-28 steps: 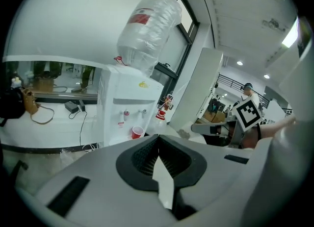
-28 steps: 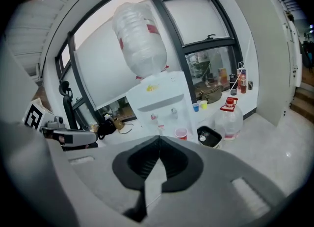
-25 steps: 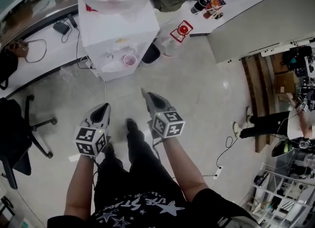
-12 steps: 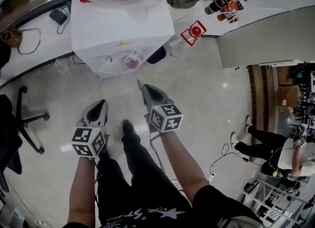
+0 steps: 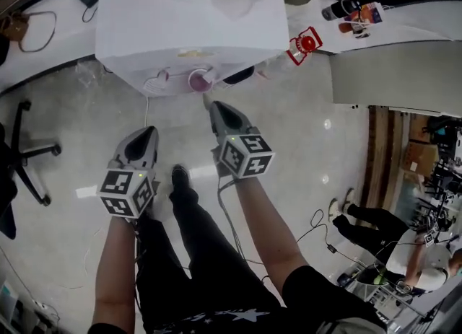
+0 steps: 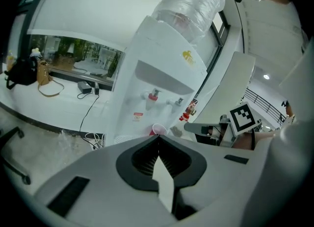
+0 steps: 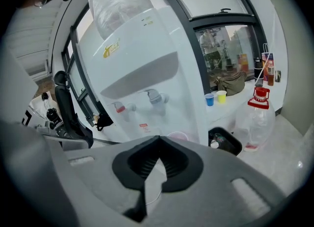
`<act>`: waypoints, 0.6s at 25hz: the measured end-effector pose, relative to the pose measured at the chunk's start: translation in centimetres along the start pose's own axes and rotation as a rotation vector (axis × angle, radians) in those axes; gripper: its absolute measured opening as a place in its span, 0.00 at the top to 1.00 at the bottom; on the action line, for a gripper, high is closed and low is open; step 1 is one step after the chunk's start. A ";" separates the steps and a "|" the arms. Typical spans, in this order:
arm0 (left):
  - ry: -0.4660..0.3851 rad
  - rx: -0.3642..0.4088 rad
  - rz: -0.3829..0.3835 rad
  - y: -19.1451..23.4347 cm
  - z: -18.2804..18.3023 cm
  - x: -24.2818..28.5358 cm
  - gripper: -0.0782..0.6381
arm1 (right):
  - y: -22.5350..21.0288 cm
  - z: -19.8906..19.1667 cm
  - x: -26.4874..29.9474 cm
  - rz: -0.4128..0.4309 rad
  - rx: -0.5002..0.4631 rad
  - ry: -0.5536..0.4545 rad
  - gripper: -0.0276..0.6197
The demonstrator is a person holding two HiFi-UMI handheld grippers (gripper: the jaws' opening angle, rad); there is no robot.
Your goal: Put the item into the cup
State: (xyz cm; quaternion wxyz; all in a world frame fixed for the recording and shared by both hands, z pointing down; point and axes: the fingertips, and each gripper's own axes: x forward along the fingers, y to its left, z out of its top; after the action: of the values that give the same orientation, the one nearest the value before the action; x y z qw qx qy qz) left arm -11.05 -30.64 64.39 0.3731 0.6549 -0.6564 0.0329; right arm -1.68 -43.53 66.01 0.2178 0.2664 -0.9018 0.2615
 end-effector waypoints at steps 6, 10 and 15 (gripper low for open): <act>0.009 -0.028 0.018 0.5 -0.6 1.5 0.88 | -1.5 0.6 2.5 -0.008 0.000 -0.003 0.95; -0.001 -0.032 0.027 1.3 -0.2 2.3 0.88 | -1.4 0.6 4.5 -0.009 -0.006 -0.001 0.95; -0.004 -0.028 0.027 1.5 0.2 3.4 0.88 | -1.8 0.2 6.1 -0.013 -0.045 0.020 0.95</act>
State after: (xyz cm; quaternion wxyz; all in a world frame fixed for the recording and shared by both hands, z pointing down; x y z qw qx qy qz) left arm -12.02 -33.38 66.76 0.3803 0.6407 -0.6664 0.0276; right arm -5.32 -47.23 69.79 0.2343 0.2646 -0.9035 0.2424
